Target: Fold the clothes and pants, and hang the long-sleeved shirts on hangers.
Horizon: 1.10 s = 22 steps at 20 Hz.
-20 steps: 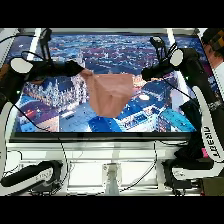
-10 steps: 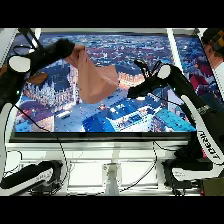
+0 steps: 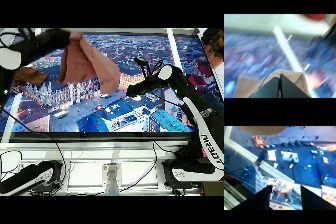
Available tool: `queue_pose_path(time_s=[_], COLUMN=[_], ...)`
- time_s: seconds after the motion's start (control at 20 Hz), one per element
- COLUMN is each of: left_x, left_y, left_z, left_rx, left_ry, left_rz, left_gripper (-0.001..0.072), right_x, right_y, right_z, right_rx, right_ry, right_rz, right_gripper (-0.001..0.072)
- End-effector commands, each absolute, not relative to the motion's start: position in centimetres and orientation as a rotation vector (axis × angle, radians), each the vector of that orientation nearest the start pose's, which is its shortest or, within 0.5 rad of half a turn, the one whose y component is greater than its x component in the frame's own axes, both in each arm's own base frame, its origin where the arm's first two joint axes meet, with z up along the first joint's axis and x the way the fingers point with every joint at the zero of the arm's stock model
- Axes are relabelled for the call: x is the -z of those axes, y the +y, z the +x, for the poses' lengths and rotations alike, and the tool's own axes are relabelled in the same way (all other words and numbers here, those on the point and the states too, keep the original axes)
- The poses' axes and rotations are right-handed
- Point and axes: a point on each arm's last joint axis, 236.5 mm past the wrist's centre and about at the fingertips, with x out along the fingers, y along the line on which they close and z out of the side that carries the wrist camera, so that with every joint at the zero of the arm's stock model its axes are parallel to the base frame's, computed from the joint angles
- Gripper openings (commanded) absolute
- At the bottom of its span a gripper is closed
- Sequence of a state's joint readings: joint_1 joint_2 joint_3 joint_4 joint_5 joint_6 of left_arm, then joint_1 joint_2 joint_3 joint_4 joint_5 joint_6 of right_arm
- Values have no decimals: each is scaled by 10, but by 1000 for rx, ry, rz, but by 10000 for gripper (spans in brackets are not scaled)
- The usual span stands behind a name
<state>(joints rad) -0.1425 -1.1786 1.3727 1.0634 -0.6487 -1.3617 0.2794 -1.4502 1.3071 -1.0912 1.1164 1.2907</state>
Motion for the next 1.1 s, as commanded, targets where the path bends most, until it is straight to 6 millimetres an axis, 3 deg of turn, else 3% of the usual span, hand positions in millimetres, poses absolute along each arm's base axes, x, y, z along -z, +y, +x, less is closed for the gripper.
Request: queue_pose_path(time_s=[0.0, 0.05, 0.2, 0.3, 0.4, 0.5, 0.65, 0.9, 1.05], left_x=[-139, -109, -37, -5, 14, 20, 16, -5, -6], left_y=[-77, -68, -61, -61, -60, -53, -16, 40, 50], left_z=[438, 422, 374, 350, 335, 331, 333, 331, 329], left_rx=[249, 229, 207, 199, 194, 164, 53, -93, -120], left_ry=[752, 829, 1018, 1094, 1142, 1158, 1135, 1059, 1055], left_rz=[-137, -151, -178, -189, -194, -192, -159, -204, -221], left_gripper=[10, 10, 10, 10, 10, 10, 10, 10, 10], right_x=[-19, -17, -6, -2, -2, 3, 18, 61, 64], right_y=[215, 218, 228, 242, 258, 270, 274, 283, 300], right_z=[390, 388, 378, 374, 378, 391, 411, 410, 408], right_rx=[-620, -605, -566, -575, -591, -580, -533, -489, -539], right_ry=[1218, 1237, 1311, 1334, 1334, 1301, 1254, 1383, 1429], right_rz=[88, 141, 292, 403, 513, 581, 605, 671, 663], right_gripper=[431, 471, 473, 474, 476, 492, 494, 493, 525])
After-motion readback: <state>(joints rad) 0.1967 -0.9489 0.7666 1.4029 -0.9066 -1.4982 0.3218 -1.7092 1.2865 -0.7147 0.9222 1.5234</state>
